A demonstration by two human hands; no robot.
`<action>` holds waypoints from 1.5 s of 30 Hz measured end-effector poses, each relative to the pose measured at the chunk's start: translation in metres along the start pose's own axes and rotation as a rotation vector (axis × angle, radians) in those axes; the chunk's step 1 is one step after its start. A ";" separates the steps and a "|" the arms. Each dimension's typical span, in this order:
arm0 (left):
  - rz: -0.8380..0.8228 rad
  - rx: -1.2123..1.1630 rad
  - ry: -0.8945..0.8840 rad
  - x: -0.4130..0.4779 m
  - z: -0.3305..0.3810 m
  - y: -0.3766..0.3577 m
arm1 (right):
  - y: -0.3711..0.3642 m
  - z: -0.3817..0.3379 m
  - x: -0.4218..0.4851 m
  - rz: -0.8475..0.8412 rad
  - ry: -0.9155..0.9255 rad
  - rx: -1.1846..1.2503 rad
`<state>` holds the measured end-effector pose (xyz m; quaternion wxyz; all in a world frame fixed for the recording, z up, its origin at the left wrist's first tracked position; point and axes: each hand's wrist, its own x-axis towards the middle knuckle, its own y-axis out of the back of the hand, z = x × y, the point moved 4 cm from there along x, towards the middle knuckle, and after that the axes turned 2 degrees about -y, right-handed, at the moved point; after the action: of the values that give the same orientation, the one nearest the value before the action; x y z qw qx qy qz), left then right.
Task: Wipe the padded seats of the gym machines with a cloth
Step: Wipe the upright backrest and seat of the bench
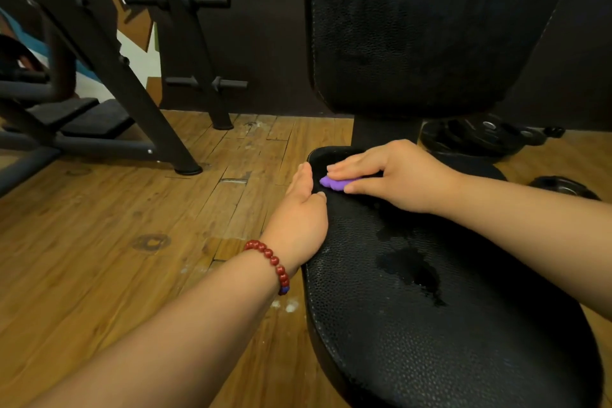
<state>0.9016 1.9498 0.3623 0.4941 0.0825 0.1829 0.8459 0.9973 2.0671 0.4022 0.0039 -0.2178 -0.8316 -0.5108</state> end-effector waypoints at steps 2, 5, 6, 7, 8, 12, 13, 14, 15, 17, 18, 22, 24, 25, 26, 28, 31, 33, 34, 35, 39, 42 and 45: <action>-0.005 0.011 -0.003 0.001 0.000 0.000 | 0.001 0.001 0.002 -0.008 0.010 -0.003; -0.007 0.017 0.011 0.003 -0.001 0.000 | 0.001 0.003 0.015 0.051 -0.023 -0.052; -0.008 0.014 0.011 0.003 -0.001 0.000 | 0.001 0.003 0.018 0.064 -0.036 -0.060; -0.008 0.009 0.010 0.003 -0.001 0.000 | 0.000 0.003 0.018 0.064 -0.043 -0.057; -0.006 0.004 0.013 0.003 -0.001 0.000 | 0.000 0.002 0.016 0.052 -0.046 -0.043; -0.005 -0.010 0.018 0.003 -0.002 -0.001 | -0.002 -0.004 -0.002 -0.052 0.000 0.032; -0.005 -0.011 0.018 0.002 -0.001 0.000 | -0.002 -0.005 -0.003 -0.062 0.020 0.022; -0.004 -0.013 0.018 0.002 -0.001 0.000 | -0.001 -0.005 0.000 -0.064 0.031 0.004; -0.002 -0.017 0.020 0.002 -0.001 0.000 | -0.001 -0.003 0.005 -0.050 0.029 -0.020; 0.005 -0.028 0.027 0.001 -0.001 0.001 | 0.000 0.000 0.018 0.023 -0.013 -0.078; 0.007 -0.029 0.032 0.001 -0.001 0.001 | -0.001 0.001 0.022 0.064 -0.045 -0.104; 0.002 -0.042 0.027 0.002 -0.001 0.002 | -0.005 -0.003 0.015 0.078 -0.079 -0.060; 0.010 -0.069 0.029 0.002 -0.002 0.001 | -0.004 -0.006 0.002 0.032 -0.050 -0.004; 0.018 -0.093 0.029 0.001 -0.003 0.001 | -0.004 -0.008 -0.004 0.009 -0.033 0.003; 0.026 -0.119 0.030 0.000 -0.004 0.001 | -0.003 -0.009 -0.008 -0.006 -0.019 0.000; 0.041 -0.174 0.044 -0.001 -0.006 0.000 | -0.001 -0.009 -0.004 -0.002 -0.008 -0.010; 0.057 -0.262 0.058 -0.006 -0.011 0.000 | -0.001 -0.008 0.012 0.095 -0.053 -0.035; 0.054 -0.310 0.055 -0.009 -0.014 -0.001 | -0.004 -0.007 0.019 0.145 -0.103 -0.053; 0.054 -0.329 0.054 -0.010 -0.015 -0.001 | -0.005 -0.008 0.019 0.147 -0.117 -0.057; 0.058 -0.348 0.057 -0.010 -0.016 -0.001 | -0.007 -0.009 0.016 0.139 -0.124 -0.057; 0.069 -0.390 0.046 -0.009 -0.021 0.000 | -0.008 -0.017 -0.006 0.084 -0.071 -0.015; 0.030 -0.456 0.001 -0.011 -0.026 0.001 | -0.009 -0.021 -0.012 0.075 -0.025 -0.031; 0.015 -0.474 -0.051 -0.010 -0.030 0.000 | -0.011 -0.021 0.004 0.138 -0.079 -0.026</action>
<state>0.8964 1.9345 0.3355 0.4979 -0.0129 -0.0339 0.8665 0.9851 2.0466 0.4042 0.0034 -0.2946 -0.8075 -0.5110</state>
